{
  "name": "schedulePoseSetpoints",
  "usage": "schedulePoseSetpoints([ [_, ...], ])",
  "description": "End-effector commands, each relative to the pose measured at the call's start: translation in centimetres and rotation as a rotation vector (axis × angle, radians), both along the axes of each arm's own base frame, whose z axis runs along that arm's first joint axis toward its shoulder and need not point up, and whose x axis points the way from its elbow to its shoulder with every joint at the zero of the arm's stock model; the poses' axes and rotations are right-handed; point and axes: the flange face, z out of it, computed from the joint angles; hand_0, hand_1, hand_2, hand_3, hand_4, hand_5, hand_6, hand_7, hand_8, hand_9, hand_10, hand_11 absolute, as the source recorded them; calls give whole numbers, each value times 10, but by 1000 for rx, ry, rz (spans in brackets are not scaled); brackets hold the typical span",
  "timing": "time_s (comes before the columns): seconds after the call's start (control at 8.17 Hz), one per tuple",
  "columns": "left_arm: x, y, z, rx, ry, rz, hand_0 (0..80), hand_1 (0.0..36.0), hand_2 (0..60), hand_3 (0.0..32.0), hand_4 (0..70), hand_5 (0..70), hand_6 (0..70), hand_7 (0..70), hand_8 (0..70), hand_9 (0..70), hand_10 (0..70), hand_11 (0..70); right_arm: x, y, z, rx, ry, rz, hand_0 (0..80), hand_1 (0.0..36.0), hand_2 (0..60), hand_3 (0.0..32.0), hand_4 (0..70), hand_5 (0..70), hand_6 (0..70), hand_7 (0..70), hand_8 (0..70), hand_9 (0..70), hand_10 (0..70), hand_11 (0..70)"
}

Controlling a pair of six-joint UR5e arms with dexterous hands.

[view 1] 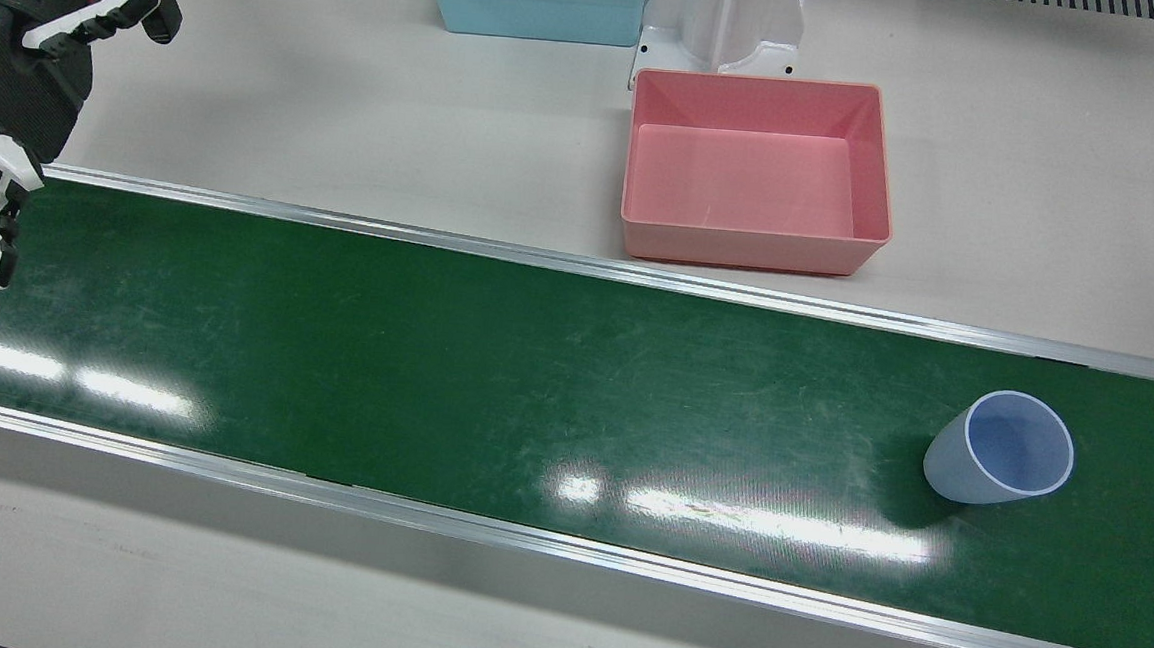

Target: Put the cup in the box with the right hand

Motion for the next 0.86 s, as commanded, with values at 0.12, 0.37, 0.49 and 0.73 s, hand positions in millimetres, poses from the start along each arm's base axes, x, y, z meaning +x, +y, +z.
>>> schedulePoseSetpoints([
  [0.12,0,0,0,0,-1,0,0,0,0,0,0,0,0,0,0,0,0,0,1,0,0,0,0,2,488,24,0,88,289,33,55,309,30,97,77,120],
  [0.37,0,0,0,0,-1,0,0,0,0,0,0,0,0,0,0,0,0,0,-1,-1,0,0,0,1,488,25,0,78,294,33,59,320,32,102,83,129],
  [0.49,0,0,0,0,-1,0,0,0,0,0,0,0,0,0,0,0,0,0,-3,0,0,0,0,-4,488,25,0,72,299,33,59,319,31,99,85,131],
  [0.73,0,0,0,-1,1,0,0,0,0,0,0,0,0,0,0,0,0,0,-3,0,2,-3,3,-4,489,28,0,70,303,33,60,323,27,95,86,133],
])
